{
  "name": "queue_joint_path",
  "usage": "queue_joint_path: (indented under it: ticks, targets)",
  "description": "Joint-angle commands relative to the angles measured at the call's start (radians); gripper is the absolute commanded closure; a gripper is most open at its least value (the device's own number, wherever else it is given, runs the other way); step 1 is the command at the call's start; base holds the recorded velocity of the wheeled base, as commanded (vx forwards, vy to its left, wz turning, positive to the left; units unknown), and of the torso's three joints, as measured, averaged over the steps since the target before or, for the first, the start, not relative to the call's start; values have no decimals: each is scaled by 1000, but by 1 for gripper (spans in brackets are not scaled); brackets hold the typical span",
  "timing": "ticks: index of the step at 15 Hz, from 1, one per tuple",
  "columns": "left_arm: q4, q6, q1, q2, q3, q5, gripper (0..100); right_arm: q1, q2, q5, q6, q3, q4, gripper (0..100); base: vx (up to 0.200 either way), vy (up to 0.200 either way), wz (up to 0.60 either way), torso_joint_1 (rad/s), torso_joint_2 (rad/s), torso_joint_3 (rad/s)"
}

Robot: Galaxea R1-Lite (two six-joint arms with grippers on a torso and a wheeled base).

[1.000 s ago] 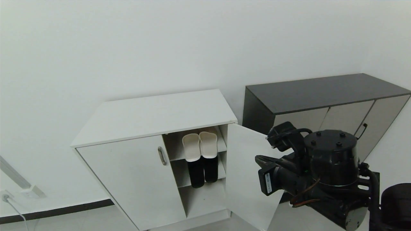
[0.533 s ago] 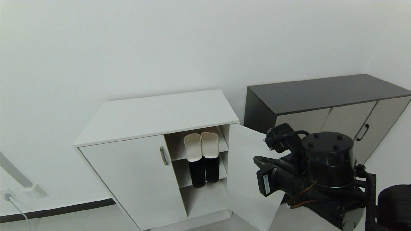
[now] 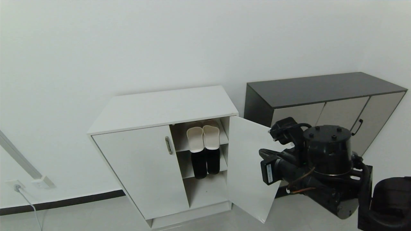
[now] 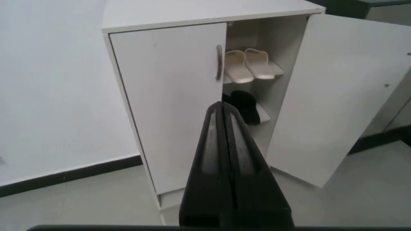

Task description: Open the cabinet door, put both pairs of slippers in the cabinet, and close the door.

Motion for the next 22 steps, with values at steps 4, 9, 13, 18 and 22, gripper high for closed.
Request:
queue_joint_path:
  ticks: [4, 9, 13, 18, 22]
  targets:
    - [0, 1, 1, 1, 0, 0, 100, -231, 130, 42, 2, -156, 0, 100, 0, 0, 0, 0, 0, 0]
    - [0, 1, 1, 1, 0, 0, 100, -376, 277, 95, 2, -371, 43, 100, 0, 0, 0, 0, 0, 0]
    - [0, 1, 1, 1, 0, 0, 100, -430, 359, 141, 8, -472, 81, 100, 0, 0, 0, 0, 0, 0]
    - [0, -1, 1, 1, 0, 0, 100, -455, 415, 154, 25, -530, 124, 100, 0, 0, 0, 0, 0, 0]
    - [0, -1, 1, 1, 0, 0, 100, -456, 417, 161, 29, -530, 164, 100, 0, 0, 0, 0, 0, 0]
